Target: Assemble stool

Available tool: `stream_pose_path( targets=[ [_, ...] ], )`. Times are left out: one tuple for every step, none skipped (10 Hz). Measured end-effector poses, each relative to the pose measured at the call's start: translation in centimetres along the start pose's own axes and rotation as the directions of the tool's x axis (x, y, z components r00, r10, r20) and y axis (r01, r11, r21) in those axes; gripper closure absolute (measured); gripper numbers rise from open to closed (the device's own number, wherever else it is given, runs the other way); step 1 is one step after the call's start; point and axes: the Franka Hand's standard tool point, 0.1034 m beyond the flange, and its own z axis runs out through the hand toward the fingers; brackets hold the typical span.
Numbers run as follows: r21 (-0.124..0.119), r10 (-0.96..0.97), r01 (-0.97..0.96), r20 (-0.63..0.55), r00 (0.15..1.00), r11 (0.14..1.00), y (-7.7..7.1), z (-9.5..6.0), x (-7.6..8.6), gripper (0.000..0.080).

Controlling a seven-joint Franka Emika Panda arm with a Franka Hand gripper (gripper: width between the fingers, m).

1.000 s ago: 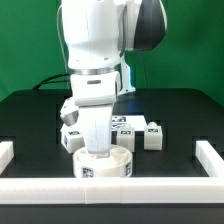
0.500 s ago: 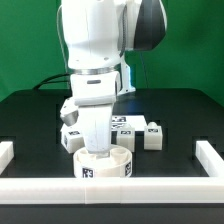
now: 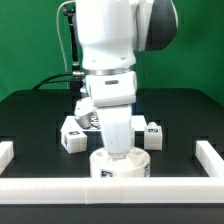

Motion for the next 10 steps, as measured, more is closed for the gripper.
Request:
stream_pose_path(
  targets=[
    [-0.005, -0.01, 0.01, -0.009, 1.0, 1.0, 0.8, 0.2, 1.8, 0.0768],
    [-0.015, 0.003, -0.004, -0.018, 1.0, 1.0, 1.7, 0.3, 3.7, 0.0768],
    [-0.023, 0.032, -0.032, -0.023, 0.999, 0.999, 2.1, 0.4, 5.0, 0.0768],
    [-0.024, 0.054, -0.054, -0.027, 0.998, 0.998, 2.3, 0.4, 6.2, 0.0768],
    [-0.021, 0.063, -0.063, -0.028, 0.998, 0.998, 2.4, 0.5, 6.8, 0.0768],
    [-0.02, 0.08, -0.081, -0.029, 0.996, 0.997, 2.4, 0.5, 7.3, 0.0768],
    [-0.02, 0.091, -0.091, -0.031, 0.995, 0.996, 2.4, 0.6, 7.8, 0.0768],
    [-0.02, 0.097, -0.098, -0.031, 0.995, 0.995, 2.4, 0.6, 8.1, 0.0768],
    [-0.019, 0.1, -0.101, -0.031, 0.995, 0.995, 2.4, 0.6, 8.3, 0.0768],
    [-0.019, 0.102, -0.102, -0.031, 0.994, 0.995, 2.4, 0.6, 8.2, 0.0768]
  ],
)
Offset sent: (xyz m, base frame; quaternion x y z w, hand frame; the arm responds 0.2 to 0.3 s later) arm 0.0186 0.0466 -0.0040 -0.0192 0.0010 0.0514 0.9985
